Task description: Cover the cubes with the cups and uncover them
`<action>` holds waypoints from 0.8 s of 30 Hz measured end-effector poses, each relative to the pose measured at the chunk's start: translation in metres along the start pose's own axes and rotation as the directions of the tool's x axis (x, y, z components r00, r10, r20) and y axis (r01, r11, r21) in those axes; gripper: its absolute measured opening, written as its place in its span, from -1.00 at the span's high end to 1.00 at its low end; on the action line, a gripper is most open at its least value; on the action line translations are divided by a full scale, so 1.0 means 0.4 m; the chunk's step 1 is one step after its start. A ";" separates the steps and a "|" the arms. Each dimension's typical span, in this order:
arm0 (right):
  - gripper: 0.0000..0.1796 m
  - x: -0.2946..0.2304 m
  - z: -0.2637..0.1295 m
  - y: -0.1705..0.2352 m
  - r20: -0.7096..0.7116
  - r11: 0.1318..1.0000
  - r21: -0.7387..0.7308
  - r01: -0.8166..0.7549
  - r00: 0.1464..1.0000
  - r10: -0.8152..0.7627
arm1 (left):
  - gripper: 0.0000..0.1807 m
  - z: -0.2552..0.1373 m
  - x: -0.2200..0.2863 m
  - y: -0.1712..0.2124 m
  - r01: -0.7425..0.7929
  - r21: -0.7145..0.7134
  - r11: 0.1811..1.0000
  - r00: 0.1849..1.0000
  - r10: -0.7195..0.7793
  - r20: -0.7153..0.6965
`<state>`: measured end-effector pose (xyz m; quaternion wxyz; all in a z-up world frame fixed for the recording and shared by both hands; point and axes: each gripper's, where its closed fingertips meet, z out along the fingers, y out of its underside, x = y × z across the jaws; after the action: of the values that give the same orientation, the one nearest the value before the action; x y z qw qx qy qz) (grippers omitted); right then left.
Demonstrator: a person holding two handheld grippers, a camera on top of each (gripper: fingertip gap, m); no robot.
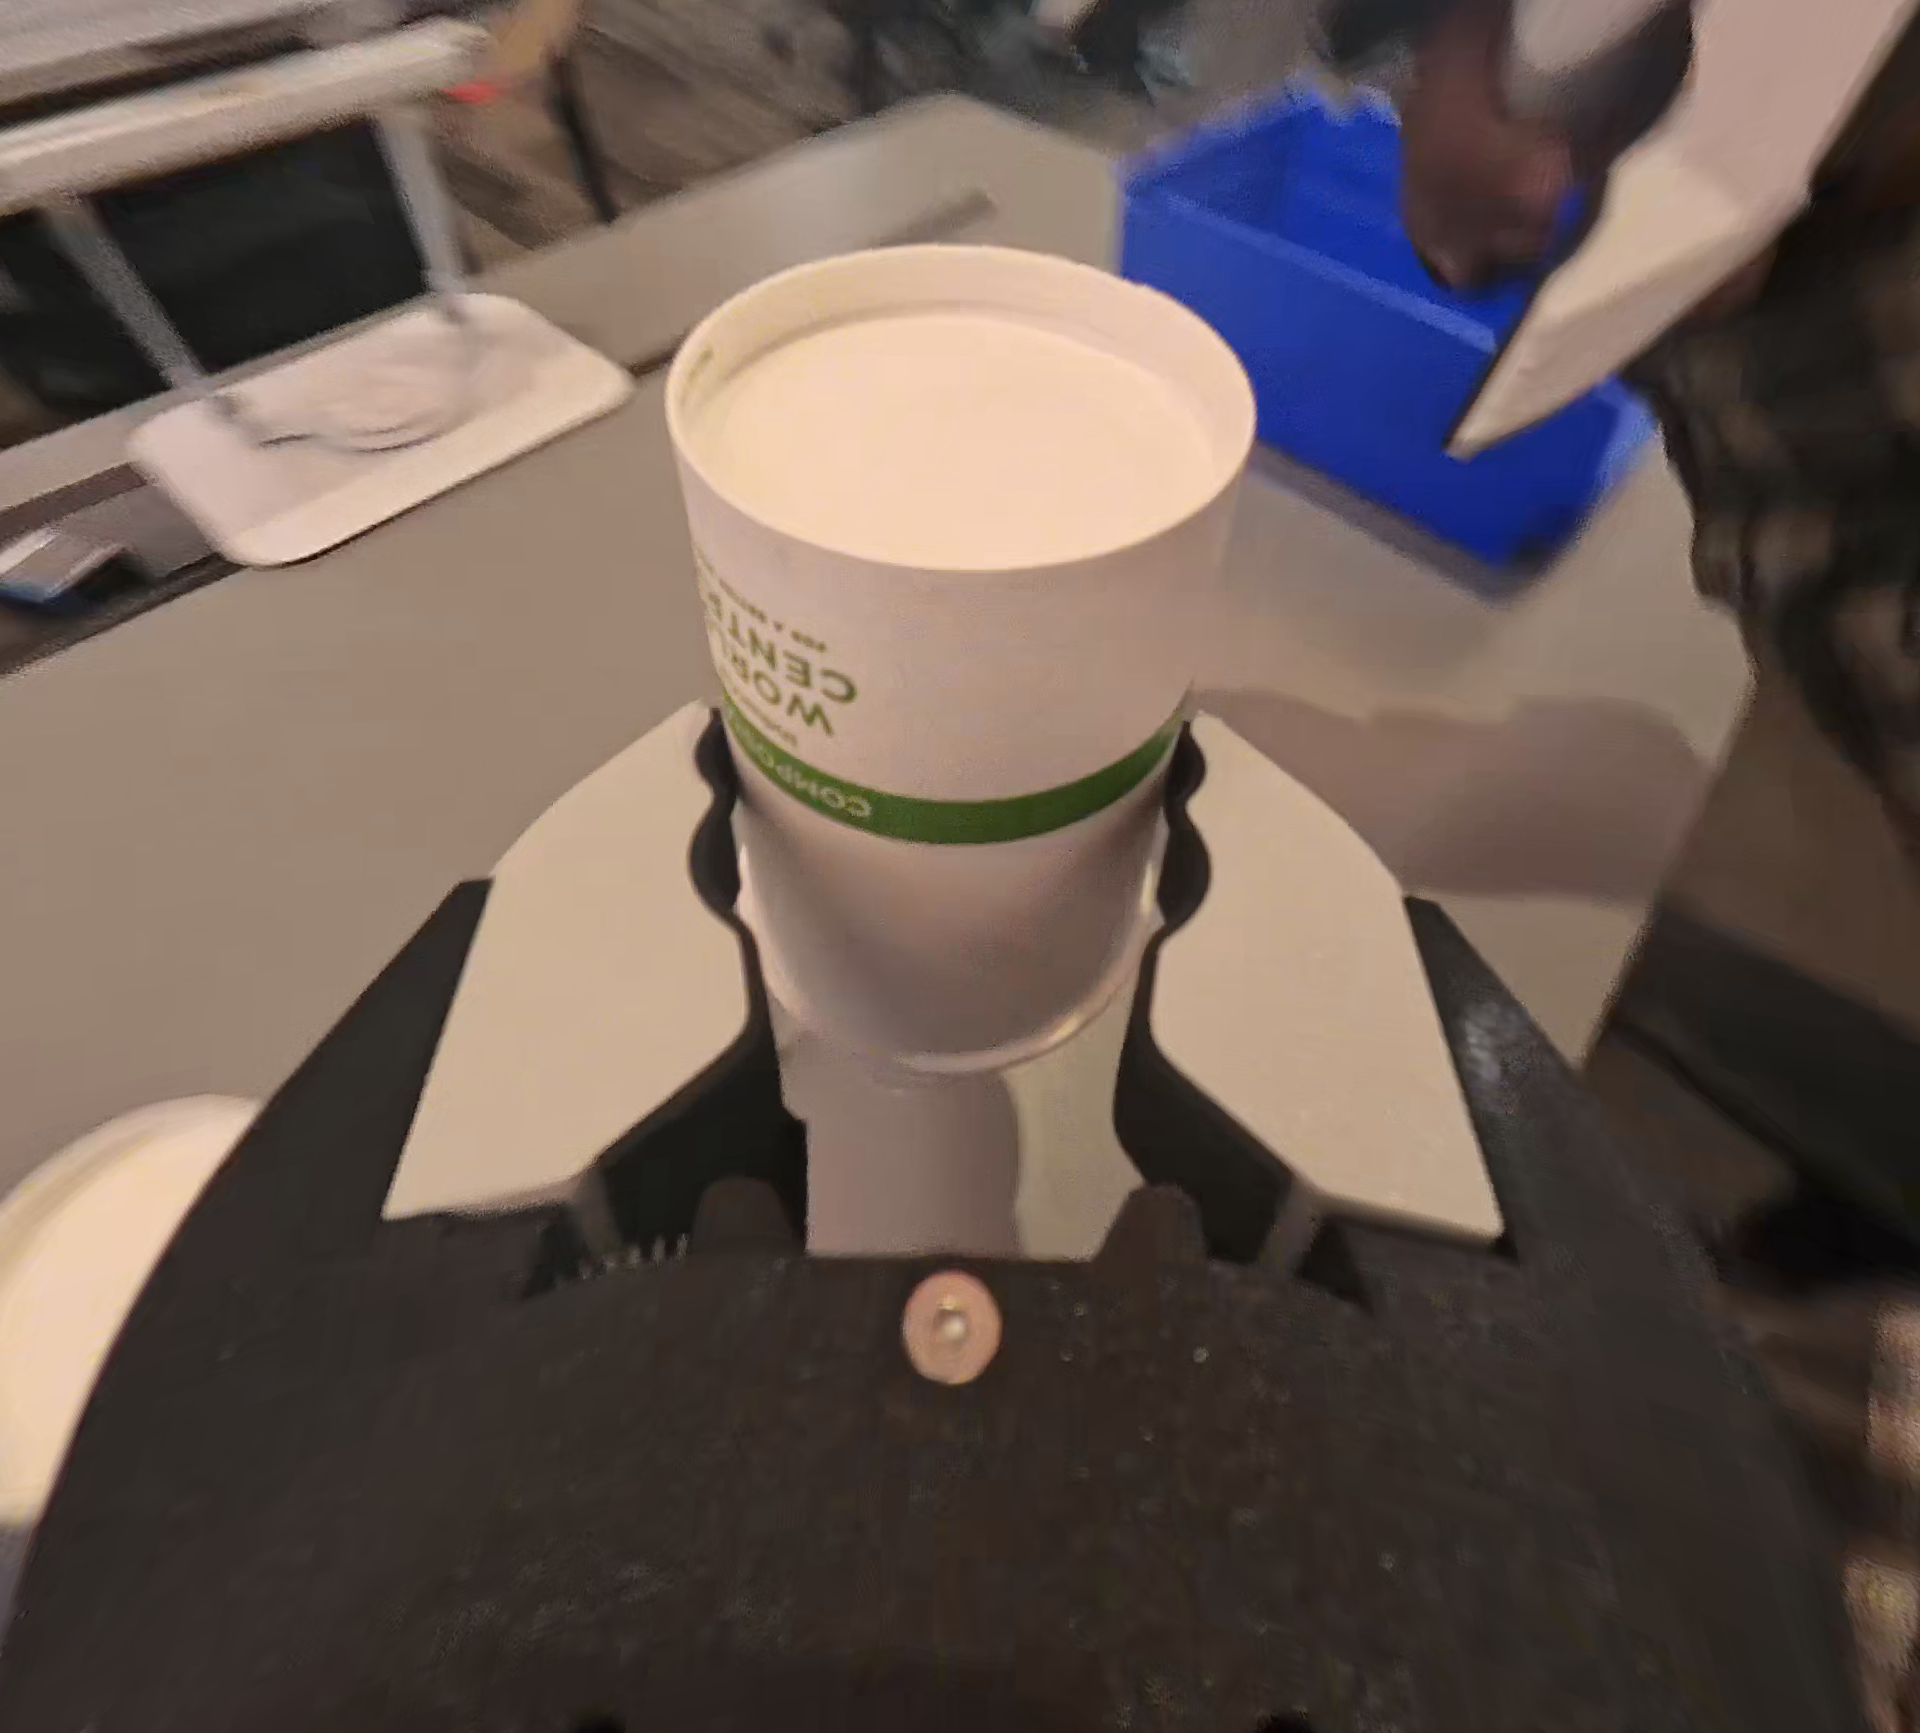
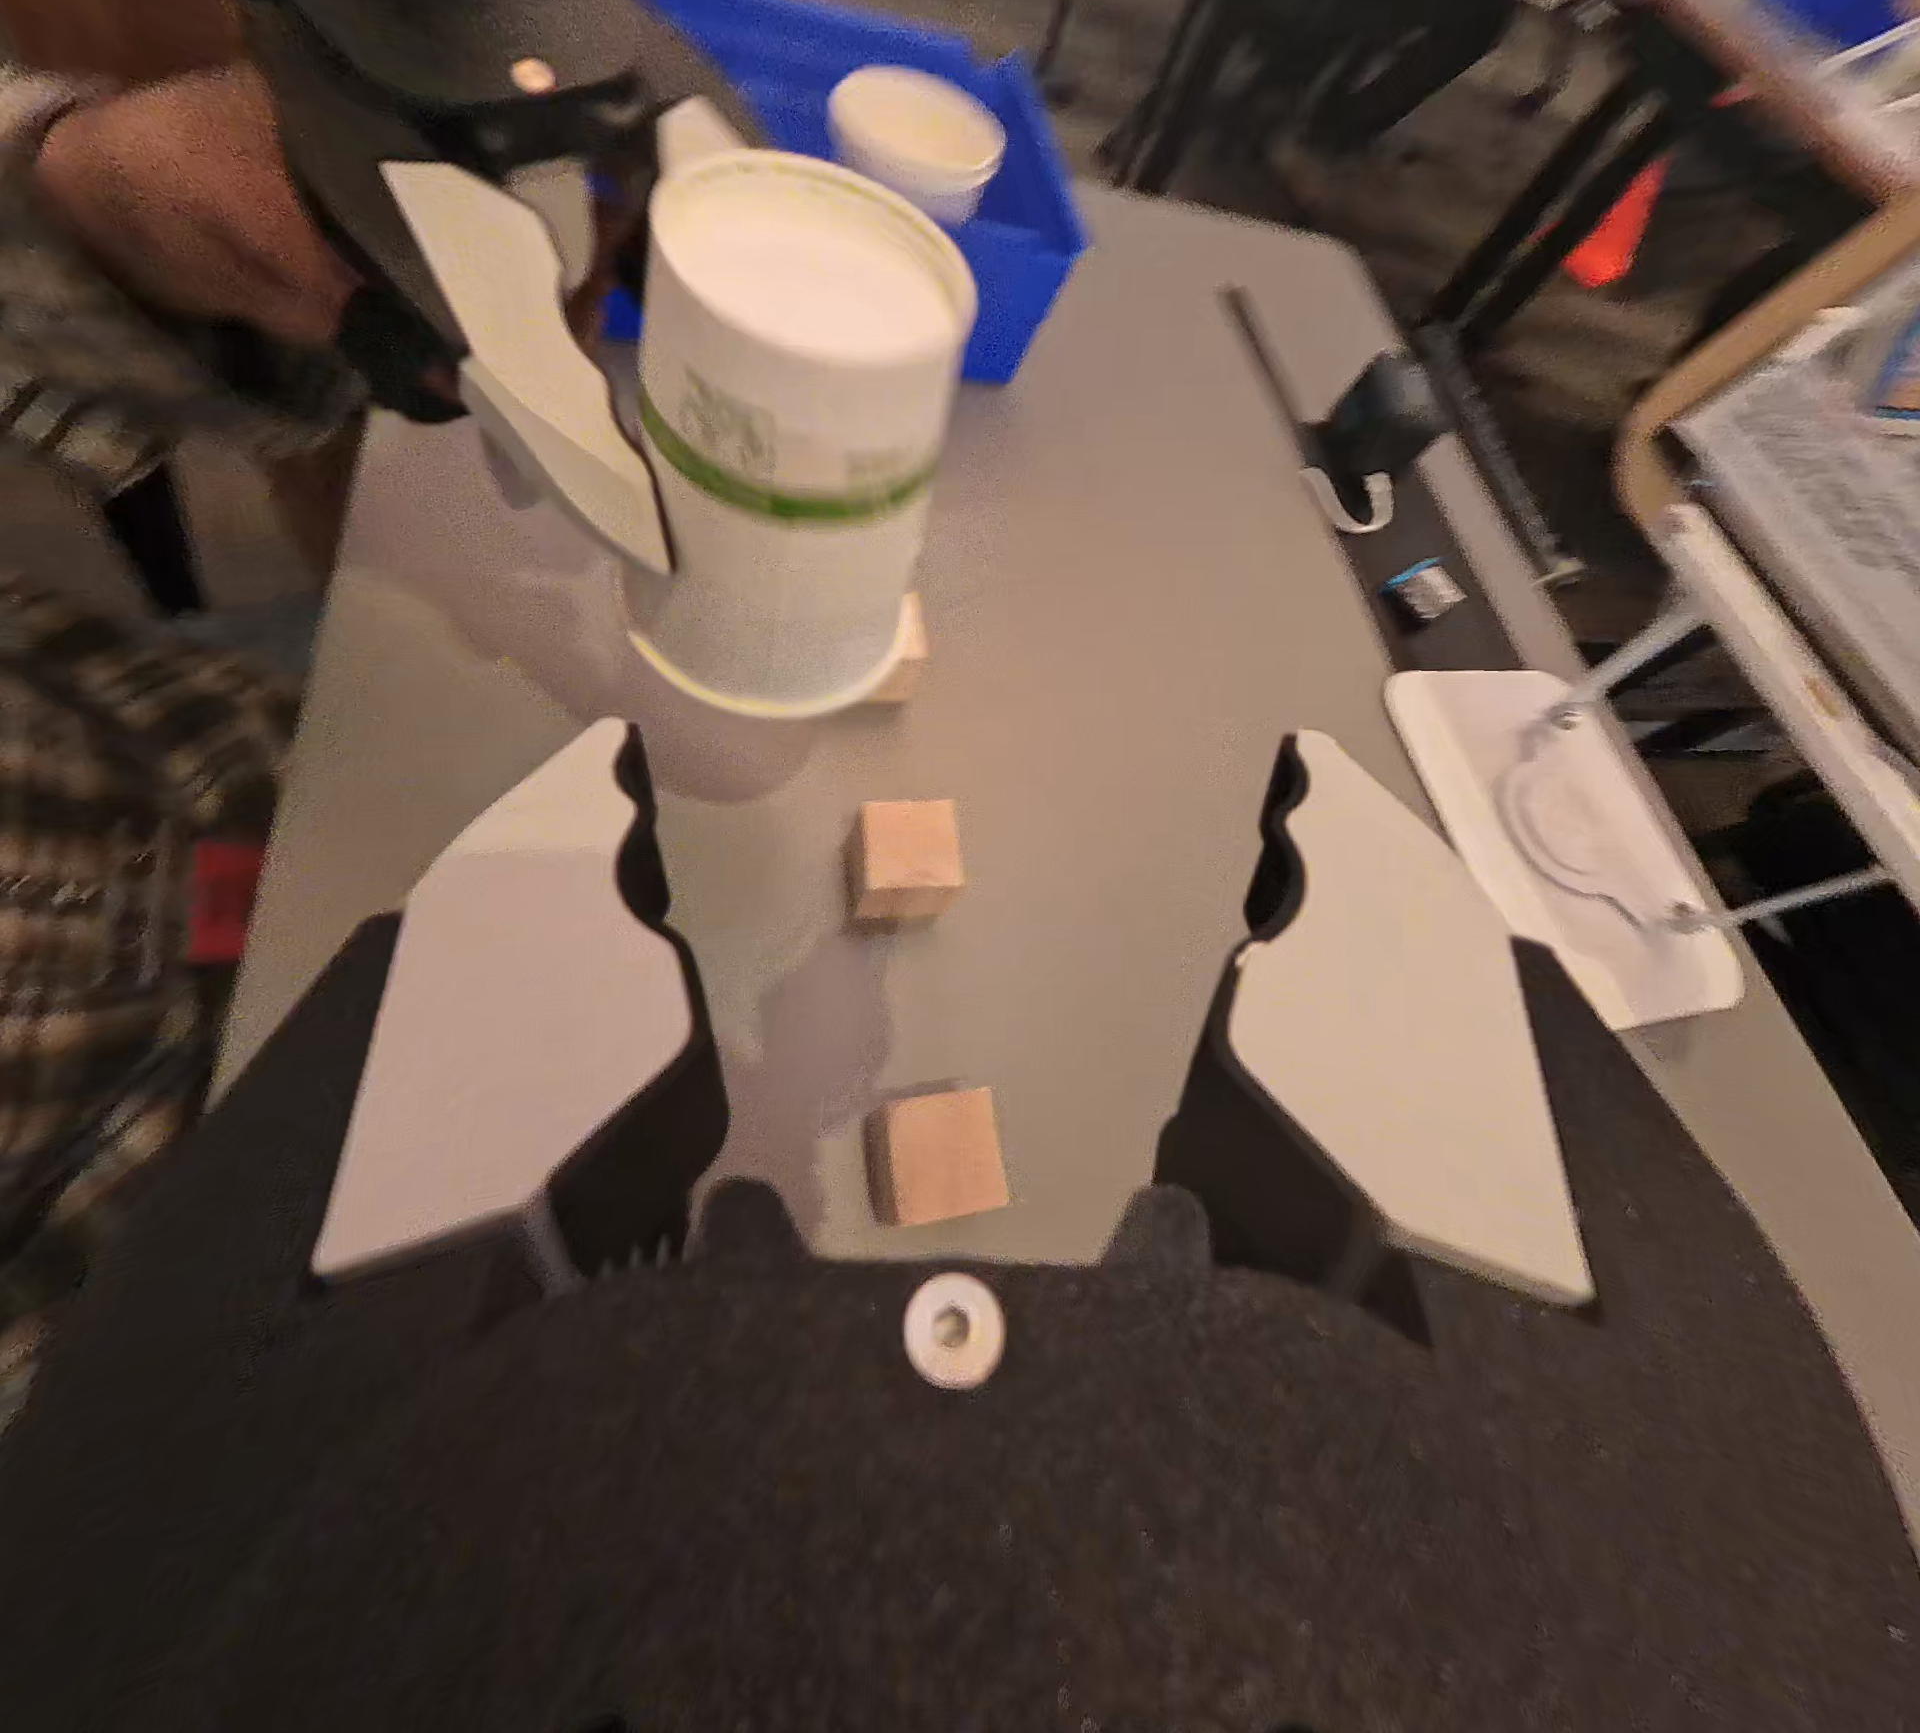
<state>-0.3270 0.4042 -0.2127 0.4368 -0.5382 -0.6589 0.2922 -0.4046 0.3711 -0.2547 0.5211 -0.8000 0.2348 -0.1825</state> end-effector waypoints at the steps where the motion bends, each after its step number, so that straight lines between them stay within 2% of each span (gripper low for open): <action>1: -0.21 0.023 -0.010 0.009 -0.046 0.998 0.056 -0.025 0.999 0.028 | 0.13 -0.013 -0.034 0.001 0.077 0.064 0.995 0.995 -0.080 0.060; 3: -0.16 0.055 -0.024 0.031 -0.089 0.982 0.171 -0.084 0.991 0.100 | 0.13 -0.028 -0.093 0.021 0.189 0.163 0.968 0.964 -0.214 0.154; 5: -0.09 0.070 -0.032 0.056 -0.079 0.950 0.275 -0.146 0.982 0.174 | 0.13 -0.025 -0.129 0.056 0.243 0.206 0.948 0.933 -0.286 0.219; 7: 0.03 0.079 -0.041 0.081 -0.059 0.912 0.363 -0.191 0.972 0.227 | 0.13 -0.010 -0.147 0.089 0.253 0.211 0.944 0.915 -0.304 0.266; 10: 0.03 0.096 -0.057 0.117 -0.050 0.857 0.459 -0.236 0.956 0.290 | 0.13 0.011 -0.169 0.128 0.230 0.182 0.956 0.898 -0.281 0.339; 17: 0.02 0.104 -0.073 0.170 -0.012 0.798 0.541 -0.264 0.947 0.321 | 0.13 0.040 -0.214 0.172 0.199 0.115 0.973 0.880 -0.229 0.417; 24: 0.01 0.085 -0.056 0.175 0.007 0.823 0.508 -0.253 0.957 0.290 | 0.12 0.059 -0.224 0.193 0.172 0.088 0.981 0.876 -0.193 0.441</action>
<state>-0.2766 0.4525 -0.2538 0.5390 -0.5036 -0.4602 0.4941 -0.4800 0.4126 -0.3392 0.5596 -0.8269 0.0279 -0.0473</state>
